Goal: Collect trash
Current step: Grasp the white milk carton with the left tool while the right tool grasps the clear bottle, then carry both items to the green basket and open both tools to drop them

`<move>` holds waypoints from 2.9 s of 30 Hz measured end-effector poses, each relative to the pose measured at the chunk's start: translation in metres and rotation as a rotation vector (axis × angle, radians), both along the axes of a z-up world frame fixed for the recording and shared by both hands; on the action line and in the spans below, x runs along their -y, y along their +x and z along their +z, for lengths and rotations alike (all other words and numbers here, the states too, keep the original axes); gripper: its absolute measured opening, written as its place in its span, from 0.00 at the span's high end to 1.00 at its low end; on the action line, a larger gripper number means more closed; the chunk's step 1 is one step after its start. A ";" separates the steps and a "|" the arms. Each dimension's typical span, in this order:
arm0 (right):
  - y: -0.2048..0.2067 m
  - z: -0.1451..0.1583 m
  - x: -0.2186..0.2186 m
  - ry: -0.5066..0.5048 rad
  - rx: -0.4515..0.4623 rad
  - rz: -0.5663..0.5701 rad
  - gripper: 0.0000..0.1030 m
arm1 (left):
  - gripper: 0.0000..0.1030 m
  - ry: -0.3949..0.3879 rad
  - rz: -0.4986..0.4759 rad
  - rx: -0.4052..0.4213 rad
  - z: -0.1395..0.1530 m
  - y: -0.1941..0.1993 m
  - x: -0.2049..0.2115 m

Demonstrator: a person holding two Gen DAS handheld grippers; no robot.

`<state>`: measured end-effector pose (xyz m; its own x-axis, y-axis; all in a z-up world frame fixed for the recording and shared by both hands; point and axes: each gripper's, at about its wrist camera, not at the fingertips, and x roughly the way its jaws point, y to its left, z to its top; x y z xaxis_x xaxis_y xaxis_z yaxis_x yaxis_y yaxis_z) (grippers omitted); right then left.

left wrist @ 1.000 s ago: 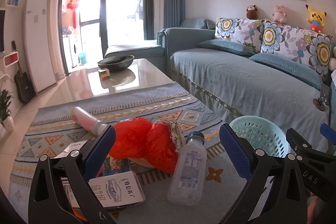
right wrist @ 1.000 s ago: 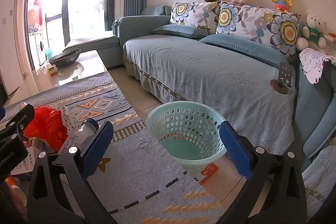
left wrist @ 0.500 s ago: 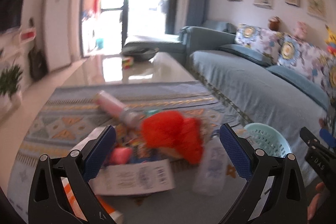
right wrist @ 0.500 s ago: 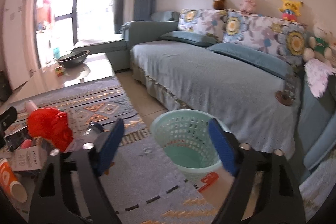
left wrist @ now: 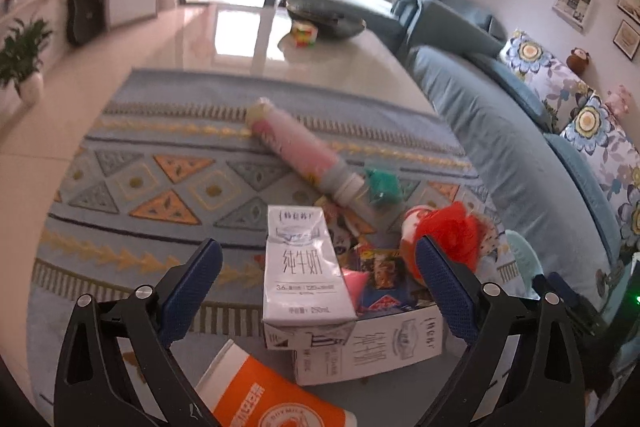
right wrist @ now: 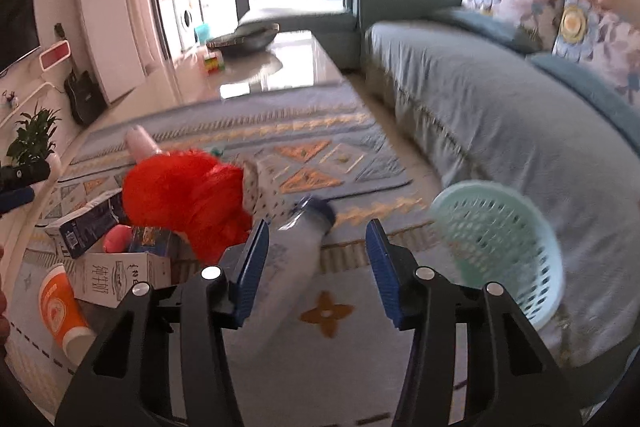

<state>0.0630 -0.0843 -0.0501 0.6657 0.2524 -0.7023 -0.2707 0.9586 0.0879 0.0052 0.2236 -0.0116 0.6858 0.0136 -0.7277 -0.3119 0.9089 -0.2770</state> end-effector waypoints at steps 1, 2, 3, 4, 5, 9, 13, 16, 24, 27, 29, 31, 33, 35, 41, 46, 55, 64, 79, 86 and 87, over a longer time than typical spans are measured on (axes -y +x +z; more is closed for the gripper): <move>0.003 -0.003 -0.003 0.006 -0.017 0.002 0.54 | 0.10 -0.015 -0.015 -0.013 -0.005 0.005 -0.001; 0.003 -0.006 -0.008 0.013 -0.030 0.008 0.52 | 0.10 -0.028 -0.033 -0.035 -0.012 0.010 -0.001; 0.005 -0.009 -0.014 0.012 -0.044 0.013 0.47 | 0.11 -0.026 -0.033 -0.051 -0.016 0.014 0.000; 0.007 -0.012 -0.019 0.005 -0.057 0.016 0.44 | 0.12 -0.015 -0.026 -0.081 -0.022 0.019 0.000; 0.008 -0.014 -0.025 -0.005 -0.068 0.020 0.42 | 0.13 -0.008 -0.025 -0.108 -0.027 0.023 0.000; 0.013 -0.026 -0.037 -0.020 -0.125 0.050 0.41 | 0.15 -0.008 -0.033 -0.182 -0.041 0.036 0.000; 0.019 -0.040 -0.047 -0.036 -0.199 0.060 0.37 | 0.21 -0.004 -0.031 -0.242 -0.054 0.043 0.002; 0.021 -0.048 -0.052 -0.082 -0.208 0.056 0.36 | 0.35 -0.033 -0.033 -0.265 -0.064 0.045 0.002; 0.028 -0.066 -0.037 -0.034 -0.326 0.020 0.36 | 0.48 0.050 -0.039 -0.238 -0.065 0.032 0.013; 0.031 -0.076 -0.028 0.007 -0.385 0.015 0.37 | 0.48 0.072 -0.032 -0.202 -0.058 0.029 0.017; 0.031 -0.073 -0.025 0.005 -0.369 0.008 0.45 | 0.48 0.068 -0.026 -0.166 -0.053 0.026 0.020; 0.030 -0.070 -0.021 0.003 -0.350 -0.004 0.48 | 0.48 0.068 -0.018 -0.139 -0.046 0.024 0.022; 0.030 -0.066 -0.014 0.028 -0.336 -0.015 0.49 | 0.48 0.066 -0.010 -0.100 -0.036 0.020 0.023; 0.028 -0.058 -0.004 0.068 -0.319 -0.038 0.49 | 0.48 0.067 0.000 -0.049 -0.023 0.014 0.026; 0.014 -0.019 0.027 0.170 -0.191 -0.061 0.49 | 0.48 0.096 -0.052 0.097 0.021 0.010 0.062; 0.007 0.022 0.058 0.179 -0.058 -0.090 0.49 | 0.48 0.079 -0.148 0.193 0.052 0.021 0.108; 0.021 0.061 0.144 0.164 0.091 -0.247 0.49 | 0.48 0.066 -0.325 0.275 0.075 0.070 0.212; 0.051 0.020 0.225 0.186 0.006 -0.417 0.49 | 0.48 0.089 -0.494 0.211 0.043 0.136 0.303; 0.072 -0.097 0.255 0.238 -0.310 -0.498 0.49 | 0.48 0.072 -0.660 -0.113 -0.080 0.187 0.361; 0.071 -0.105 0.252 0.252 -0.346 -0.493 0.49 | 0.27 0.034 -0.643 -0.124 -0.082 0.186 0.351; 0.071 -0.102 0.251 0.247 -0.342 -0.493 0.48 | 0.27 0.030 -0.642 -0.116 -0.079 0.184 0.349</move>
<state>0.1339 -0.3350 -0.1524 0.4935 0.1555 -0.8557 0.2784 0.9039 0.3247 0.1893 -0.1258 -0.0903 0.4812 -0.3511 -0.8032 0.2694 0.9312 -0.2456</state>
